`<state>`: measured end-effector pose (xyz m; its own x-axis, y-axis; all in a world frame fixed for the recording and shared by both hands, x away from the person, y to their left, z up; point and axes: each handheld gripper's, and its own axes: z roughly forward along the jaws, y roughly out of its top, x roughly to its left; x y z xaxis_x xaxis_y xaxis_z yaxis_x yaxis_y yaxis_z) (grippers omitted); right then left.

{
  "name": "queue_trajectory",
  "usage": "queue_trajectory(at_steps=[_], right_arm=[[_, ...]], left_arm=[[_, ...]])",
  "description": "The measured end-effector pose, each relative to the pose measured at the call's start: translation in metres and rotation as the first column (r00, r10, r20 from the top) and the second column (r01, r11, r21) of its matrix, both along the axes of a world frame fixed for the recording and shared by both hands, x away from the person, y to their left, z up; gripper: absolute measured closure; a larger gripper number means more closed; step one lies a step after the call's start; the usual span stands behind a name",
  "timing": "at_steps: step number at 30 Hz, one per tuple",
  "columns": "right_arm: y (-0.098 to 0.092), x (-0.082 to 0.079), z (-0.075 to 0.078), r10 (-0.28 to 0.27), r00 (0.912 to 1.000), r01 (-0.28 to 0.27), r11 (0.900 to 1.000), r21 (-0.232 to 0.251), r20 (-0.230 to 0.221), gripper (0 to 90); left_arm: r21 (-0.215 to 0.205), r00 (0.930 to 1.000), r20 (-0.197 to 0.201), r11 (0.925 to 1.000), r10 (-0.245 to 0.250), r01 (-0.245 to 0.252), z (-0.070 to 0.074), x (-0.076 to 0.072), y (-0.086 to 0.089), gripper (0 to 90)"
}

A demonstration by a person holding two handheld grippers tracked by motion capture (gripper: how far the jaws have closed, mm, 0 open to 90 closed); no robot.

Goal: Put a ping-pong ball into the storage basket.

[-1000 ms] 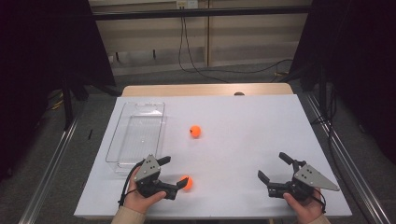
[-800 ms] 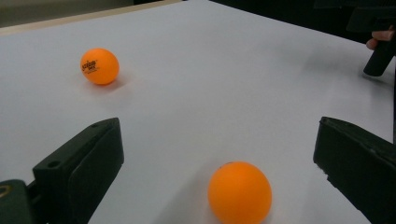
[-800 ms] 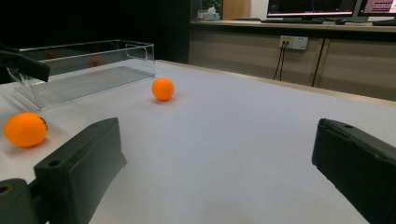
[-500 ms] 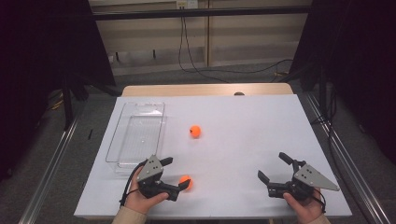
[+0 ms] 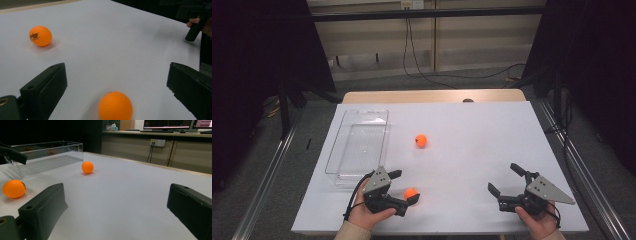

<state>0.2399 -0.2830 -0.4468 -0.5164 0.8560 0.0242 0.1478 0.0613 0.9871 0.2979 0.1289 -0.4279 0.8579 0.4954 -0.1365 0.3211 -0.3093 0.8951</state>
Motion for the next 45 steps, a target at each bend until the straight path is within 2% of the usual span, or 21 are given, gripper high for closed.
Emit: queue_trajectory(at_steps=[7,10,13,17,22,34,45], right_arm=[[0.0,0.0,0.0,0.001,1.0,-0.001,1.0,-0.003,-0.001,1.4],[0.0,0.0,0.0,0.003,1.0,-0.003,1.0,-0.005,-0.001,1.5],[0.001,0.0,0.0,0.006,1.0,-0.006,1.0,-0.006,0.0,1.5],[0.001,0.001,0.0,0.004,1.0,-0.004,1.0,-0.004,-0.001,1.5],[0.001,0.001,0.0,0.006,1.0,-0.006,1.0,-0.009,0.001,1.6],[0.001,0.001,0.0,0.007,1.0,-0.007,1.0,-0.008,0.001,1.7],[0.001,0.001,0.0,0.006,1.0,-0.006,1.0,-0.009,0.0,1.7]], left_arm=[[0.022,0.9998,-0.019,0.9998,-0.001,0.001,-0.002,0.0,-0.001,3.9],[0.063,0.9993,-0.033,0.9978,-0.02,0.022,-0.002,0.001,-0.002,9.7],[0.09,0.9985,-0.051,0.9957,-0.018,0.023,-0.003,0.001,-0.002,10.7],[0.099,0.9958,-0.09,0.9947,-0.02,0.028,-0.006,0.002,-0.003,12.2],[0.117,0.9938,-0.106,0.9919,-0.036,0.048,-0.007,0.003,-0.006,15.4],[0.114,0.9912,-0.127,0.9921,-0.037,0.052,-0.008,0.005,-0.007,22.9],[0.156,0.9847,-0.157,0.9826,-0.076,0.1,-0.012,0.006,-0.011,30.5]])
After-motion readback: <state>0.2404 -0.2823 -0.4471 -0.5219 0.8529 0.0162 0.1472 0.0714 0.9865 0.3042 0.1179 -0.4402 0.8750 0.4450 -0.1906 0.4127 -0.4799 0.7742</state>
